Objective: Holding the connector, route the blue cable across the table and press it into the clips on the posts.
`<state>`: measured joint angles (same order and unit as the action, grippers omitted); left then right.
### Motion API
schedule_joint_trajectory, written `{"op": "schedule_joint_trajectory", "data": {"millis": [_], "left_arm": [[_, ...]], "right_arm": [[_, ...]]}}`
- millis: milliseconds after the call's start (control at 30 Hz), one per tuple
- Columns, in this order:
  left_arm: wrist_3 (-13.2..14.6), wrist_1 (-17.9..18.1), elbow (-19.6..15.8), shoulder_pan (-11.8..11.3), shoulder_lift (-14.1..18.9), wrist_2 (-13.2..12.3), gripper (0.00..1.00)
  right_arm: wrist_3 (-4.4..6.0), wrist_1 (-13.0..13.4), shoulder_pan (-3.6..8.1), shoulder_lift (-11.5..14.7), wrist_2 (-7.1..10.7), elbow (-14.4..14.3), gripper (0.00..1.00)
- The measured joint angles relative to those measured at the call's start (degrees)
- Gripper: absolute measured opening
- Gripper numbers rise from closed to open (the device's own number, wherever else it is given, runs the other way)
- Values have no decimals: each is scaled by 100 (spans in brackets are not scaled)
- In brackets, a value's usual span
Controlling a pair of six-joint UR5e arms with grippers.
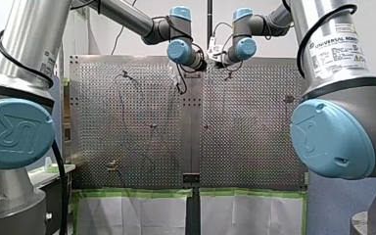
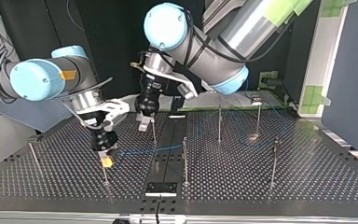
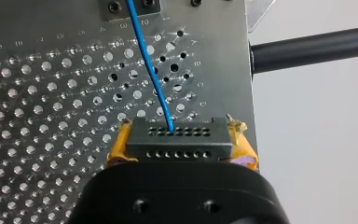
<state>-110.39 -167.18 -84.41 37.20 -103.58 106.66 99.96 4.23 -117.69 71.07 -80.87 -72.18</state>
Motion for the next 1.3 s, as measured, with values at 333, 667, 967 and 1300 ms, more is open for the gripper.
{"op": "schedule_joint_trajectory", "data": {"millis": [333, 667, 967, 1300], "left_arm": [[71, 21, 69, -189, -178, 239, 100], [127, 112, 74, -246, 119, 547, 100], [129, 169, 131, -418, -23, 172, 100], [355, -82, 560, -533, -479, 363, 100]], "right_arm": [[-3, 0, 1, -1, 0, 1, 0], [-15, 0, 3, -4, 0, -2, 0], [-18, 0, -4, -6, 0, -1, 0], [-18, 0, -24, -8, 0, 3, 0]]}}
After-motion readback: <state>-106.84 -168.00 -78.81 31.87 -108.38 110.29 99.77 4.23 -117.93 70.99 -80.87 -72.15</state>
